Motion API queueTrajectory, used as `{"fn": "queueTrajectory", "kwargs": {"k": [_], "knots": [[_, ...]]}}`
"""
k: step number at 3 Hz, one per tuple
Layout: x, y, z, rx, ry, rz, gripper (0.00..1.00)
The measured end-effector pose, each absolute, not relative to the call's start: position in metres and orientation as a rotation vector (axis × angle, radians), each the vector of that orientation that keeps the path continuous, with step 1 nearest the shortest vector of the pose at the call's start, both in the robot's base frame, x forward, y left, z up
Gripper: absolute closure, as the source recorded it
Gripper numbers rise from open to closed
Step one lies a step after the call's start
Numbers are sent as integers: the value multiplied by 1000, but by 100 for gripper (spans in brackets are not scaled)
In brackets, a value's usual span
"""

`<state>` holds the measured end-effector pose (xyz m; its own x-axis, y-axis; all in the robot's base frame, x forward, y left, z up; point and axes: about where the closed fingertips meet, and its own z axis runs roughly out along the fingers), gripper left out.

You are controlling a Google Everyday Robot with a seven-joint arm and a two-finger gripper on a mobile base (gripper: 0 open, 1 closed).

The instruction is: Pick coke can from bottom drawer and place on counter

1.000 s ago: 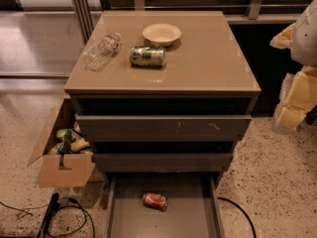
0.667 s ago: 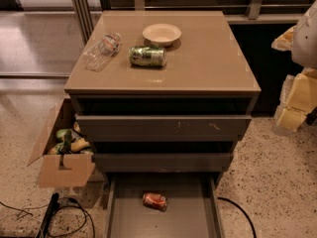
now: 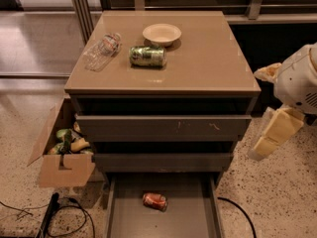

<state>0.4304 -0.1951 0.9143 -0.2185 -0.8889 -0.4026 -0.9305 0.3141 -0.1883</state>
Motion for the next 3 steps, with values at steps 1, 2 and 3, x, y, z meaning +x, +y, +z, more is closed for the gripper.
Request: {"fn": "queueTrajectory", "kwargs": {"k": [1,2,3], "knots": [[428,-179,866,-1528,2080,260,0],[431,-171,807,-1480,2074,319,0],[430,-171,807,-1480,2074,318,0]]}}
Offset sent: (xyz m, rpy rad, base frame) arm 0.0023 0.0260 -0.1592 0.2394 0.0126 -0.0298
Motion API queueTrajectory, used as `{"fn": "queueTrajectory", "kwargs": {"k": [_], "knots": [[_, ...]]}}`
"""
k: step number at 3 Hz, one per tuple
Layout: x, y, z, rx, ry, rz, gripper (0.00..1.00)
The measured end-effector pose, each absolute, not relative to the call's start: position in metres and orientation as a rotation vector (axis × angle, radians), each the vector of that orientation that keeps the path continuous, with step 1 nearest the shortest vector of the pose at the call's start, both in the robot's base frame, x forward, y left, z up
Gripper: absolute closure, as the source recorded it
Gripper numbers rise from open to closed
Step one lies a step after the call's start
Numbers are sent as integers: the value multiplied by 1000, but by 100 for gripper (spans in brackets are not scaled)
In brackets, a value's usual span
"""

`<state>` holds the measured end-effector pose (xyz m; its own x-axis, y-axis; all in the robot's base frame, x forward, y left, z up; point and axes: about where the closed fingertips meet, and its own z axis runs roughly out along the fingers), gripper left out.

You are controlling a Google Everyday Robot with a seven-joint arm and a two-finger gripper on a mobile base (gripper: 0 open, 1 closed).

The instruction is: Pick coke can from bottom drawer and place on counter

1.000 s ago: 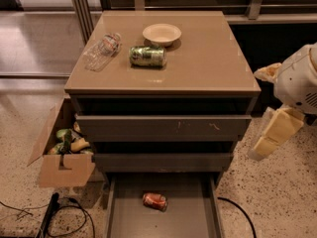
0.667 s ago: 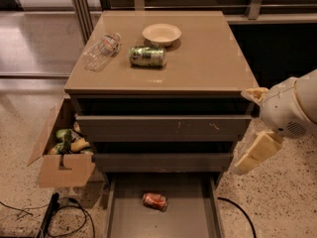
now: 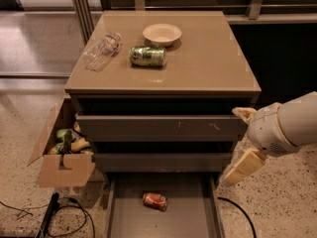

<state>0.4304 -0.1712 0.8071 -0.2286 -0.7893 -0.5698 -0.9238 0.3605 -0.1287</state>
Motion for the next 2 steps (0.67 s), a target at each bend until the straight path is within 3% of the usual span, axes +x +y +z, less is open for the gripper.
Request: {"fn": "queueTrajectory", "kwargs": {"k": [2], "knots": [[419,-159,711,-1413,2181,413,0]]}}
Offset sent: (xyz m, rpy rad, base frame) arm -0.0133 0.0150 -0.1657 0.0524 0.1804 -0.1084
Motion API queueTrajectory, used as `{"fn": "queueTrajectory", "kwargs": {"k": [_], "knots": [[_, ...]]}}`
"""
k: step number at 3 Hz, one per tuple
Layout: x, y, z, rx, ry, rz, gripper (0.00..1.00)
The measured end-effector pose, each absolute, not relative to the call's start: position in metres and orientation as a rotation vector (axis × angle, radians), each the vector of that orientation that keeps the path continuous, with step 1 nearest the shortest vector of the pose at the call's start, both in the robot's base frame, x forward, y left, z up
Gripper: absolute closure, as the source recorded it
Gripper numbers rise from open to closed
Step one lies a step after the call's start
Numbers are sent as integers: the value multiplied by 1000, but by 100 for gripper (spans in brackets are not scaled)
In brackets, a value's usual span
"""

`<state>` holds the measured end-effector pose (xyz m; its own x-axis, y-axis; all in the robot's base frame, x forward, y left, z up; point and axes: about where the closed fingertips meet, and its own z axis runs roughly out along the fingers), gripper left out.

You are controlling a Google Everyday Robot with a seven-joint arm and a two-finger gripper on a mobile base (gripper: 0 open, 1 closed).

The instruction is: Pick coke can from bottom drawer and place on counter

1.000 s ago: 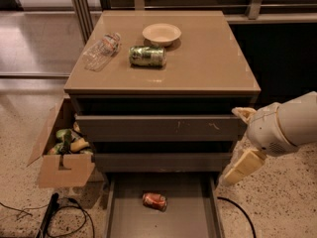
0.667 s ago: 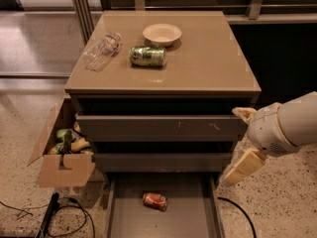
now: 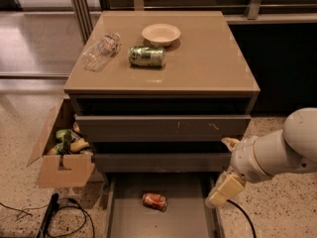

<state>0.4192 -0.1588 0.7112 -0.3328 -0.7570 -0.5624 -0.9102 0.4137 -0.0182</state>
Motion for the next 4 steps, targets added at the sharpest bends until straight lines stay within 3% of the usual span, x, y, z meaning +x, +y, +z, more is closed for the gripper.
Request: {"fn": "queueTrajectory", "kwargs": {"k": [4], "knots": [[434,-112,605,-1466,2074,487,0]]}}
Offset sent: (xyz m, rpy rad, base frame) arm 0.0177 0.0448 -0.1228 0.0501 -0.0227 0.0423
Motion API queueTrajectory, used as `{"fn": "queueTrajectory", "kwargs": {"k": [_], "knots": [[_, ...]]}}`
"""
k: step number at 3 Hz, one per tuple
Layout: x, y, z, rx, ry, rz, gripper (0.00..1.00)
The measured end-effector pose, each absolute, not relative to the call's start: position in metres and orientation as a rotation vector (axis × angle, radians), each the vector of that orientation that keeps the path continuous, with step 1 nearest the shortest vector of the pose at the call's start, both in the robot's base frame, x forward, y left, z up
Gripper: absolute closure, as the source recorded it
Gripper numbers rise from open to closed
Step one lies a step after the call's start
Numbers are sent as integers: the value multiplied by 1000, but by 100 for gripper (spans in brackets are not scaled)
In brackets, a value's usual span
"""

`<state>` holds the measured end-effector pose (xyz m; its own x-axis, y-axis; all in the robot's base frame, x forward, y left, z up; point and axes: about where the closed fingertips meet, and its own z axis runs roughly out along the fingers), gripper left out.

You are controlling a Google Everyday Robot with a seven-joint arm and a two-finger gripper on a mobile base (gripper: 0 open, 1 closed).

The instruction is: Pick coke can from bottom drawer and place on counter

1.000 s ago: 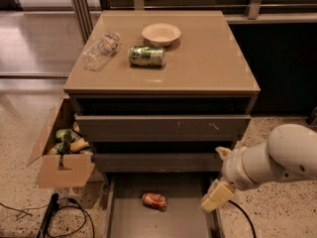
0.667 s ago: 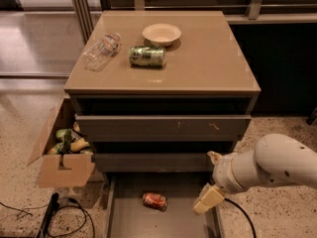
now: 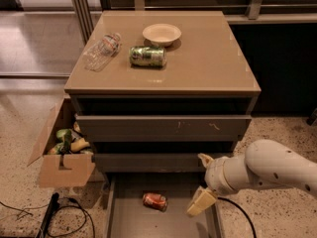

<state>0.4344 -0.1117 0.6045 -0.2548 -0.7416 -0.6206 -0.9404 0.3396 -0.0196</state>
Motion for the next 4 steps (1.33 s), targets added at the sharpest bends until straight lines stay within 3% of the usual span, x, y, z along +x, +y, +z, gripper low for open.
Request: {"fn": "queueTrajectory", "kwargs": {"k": [4], "knots": [[460,-118,461,-1345,2235,572,0]]}}
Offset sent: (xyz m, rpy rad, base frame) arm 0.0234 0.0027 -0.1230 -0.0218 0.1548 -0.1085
